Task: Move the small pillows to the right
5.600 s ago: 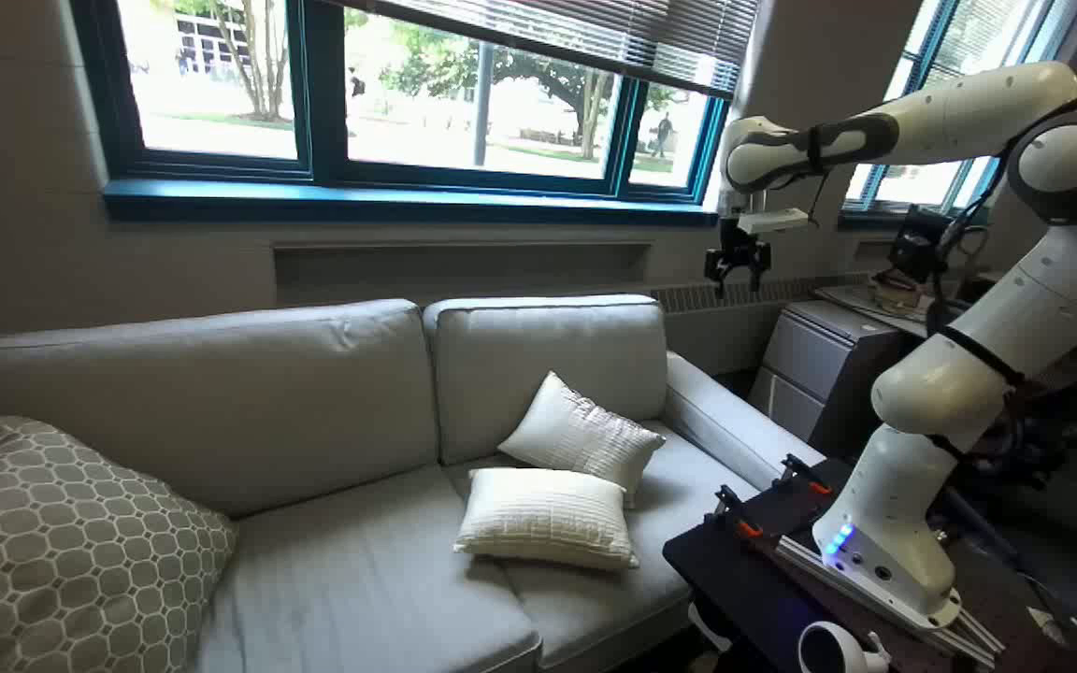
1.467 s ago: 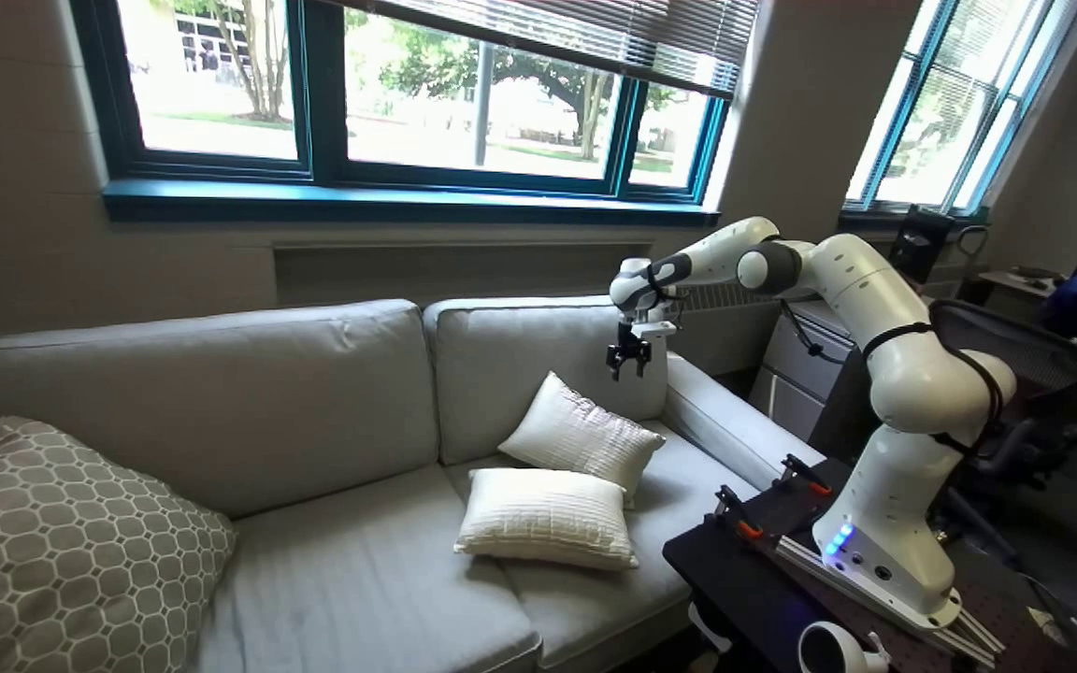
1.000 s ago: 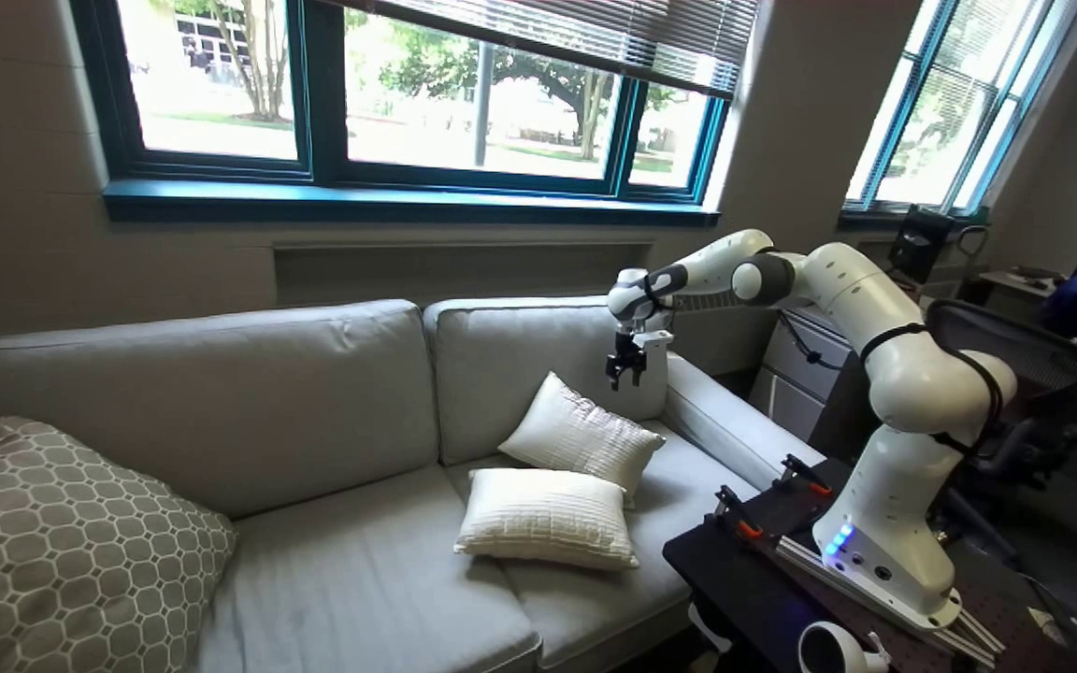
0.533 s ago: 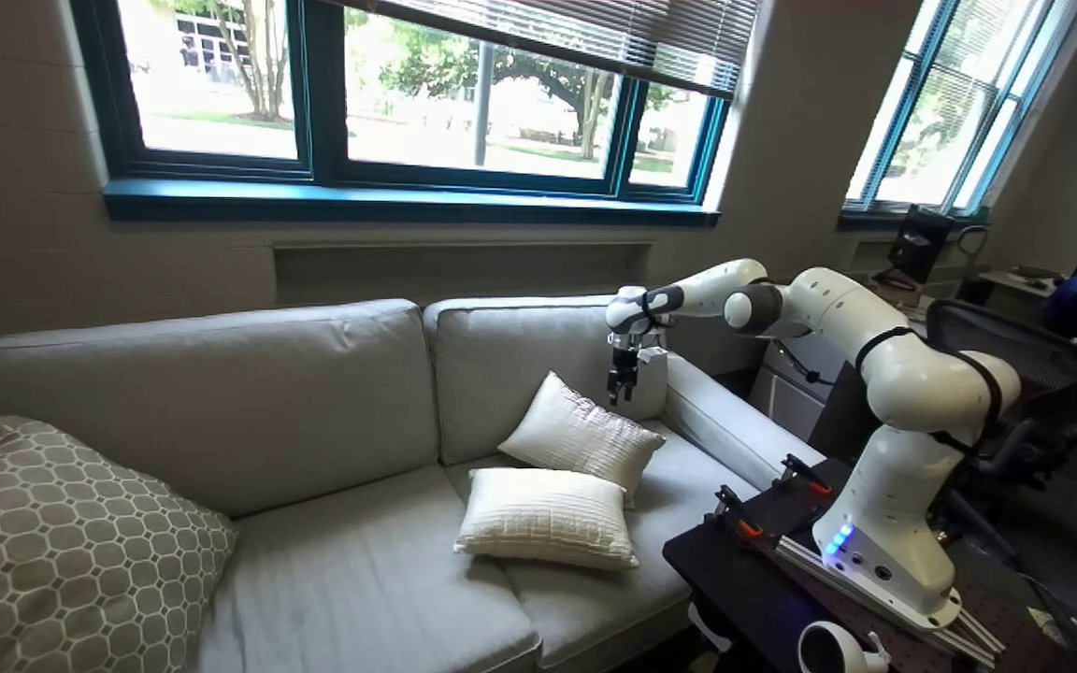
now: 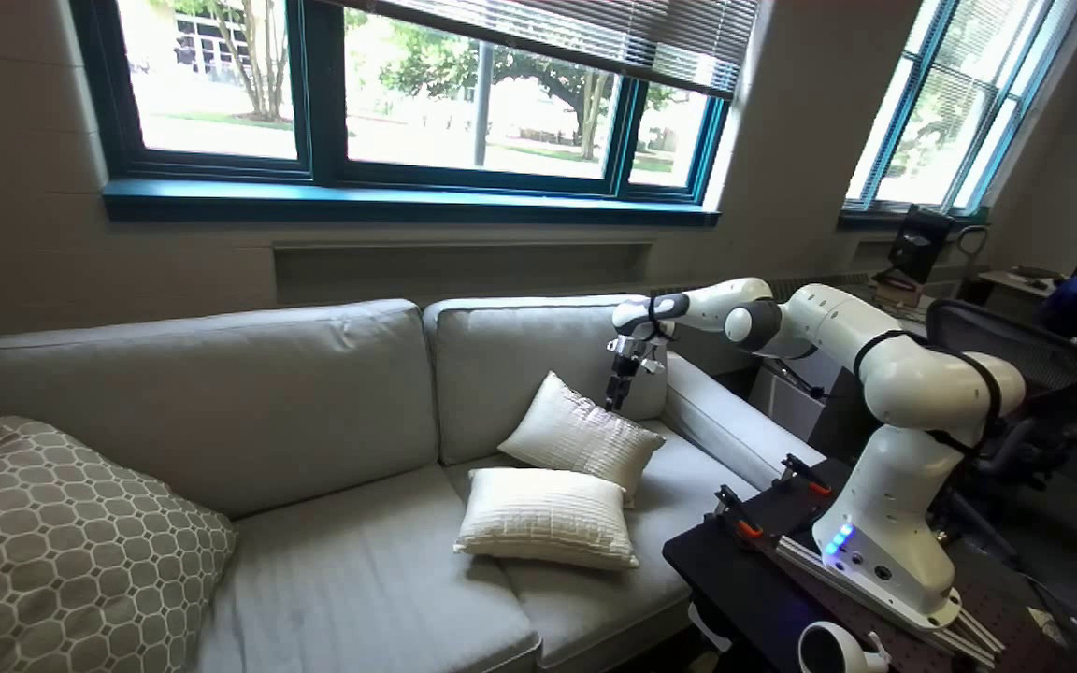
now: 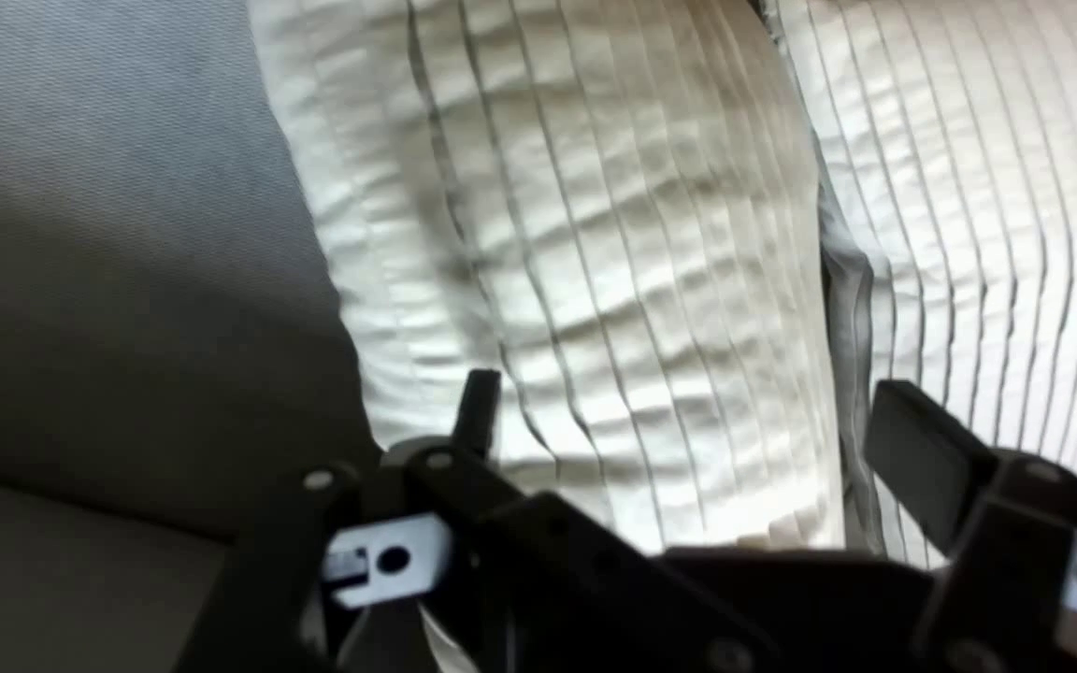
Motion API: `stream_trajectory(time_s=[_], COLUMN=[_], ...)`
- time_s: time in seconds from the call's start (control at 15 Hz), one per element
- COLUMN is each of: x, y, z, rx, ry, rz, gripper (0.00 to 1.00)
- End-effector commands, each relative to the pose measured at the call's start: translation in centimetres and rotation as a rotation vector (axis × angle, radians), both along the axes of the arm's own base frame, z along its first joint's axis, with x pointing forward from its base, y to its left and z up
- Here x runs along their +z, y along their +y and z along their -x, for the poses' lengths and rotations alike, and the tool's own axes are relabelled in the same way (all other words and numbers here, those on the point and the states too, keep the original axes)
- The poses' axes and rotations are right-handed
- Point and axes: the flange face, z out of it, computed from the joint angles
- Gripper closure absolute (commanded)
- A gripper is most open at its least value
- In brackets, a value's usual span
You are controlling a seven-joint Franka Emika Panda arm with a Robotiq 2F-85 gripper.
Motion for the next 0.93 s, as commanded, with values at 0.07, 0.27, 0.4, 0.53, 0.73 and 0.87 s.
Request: stream_trajectory(time_s=[0.07,0.27,0.4,0.53,0.73,0.87], x=[-1.5,-2.5,-2.8,-2.6,-1.1,-0.1], y=[2.7,3.8,3.7,3.5,3.5,3.6], z=[1.3,1.3,0.9,0.2,-1.2,-1.9], rx=[-0.117,-0.268,-0.361,-0.452,-0.583,-0.644], ry=[0.122,0.158,0.14,0.115,0.069,0.049], rz=[-0.043,0.057,0.123,0.181,0.278,0.362], gripper=[0.0,0.0,0.0,0.0,0.0,0.0])
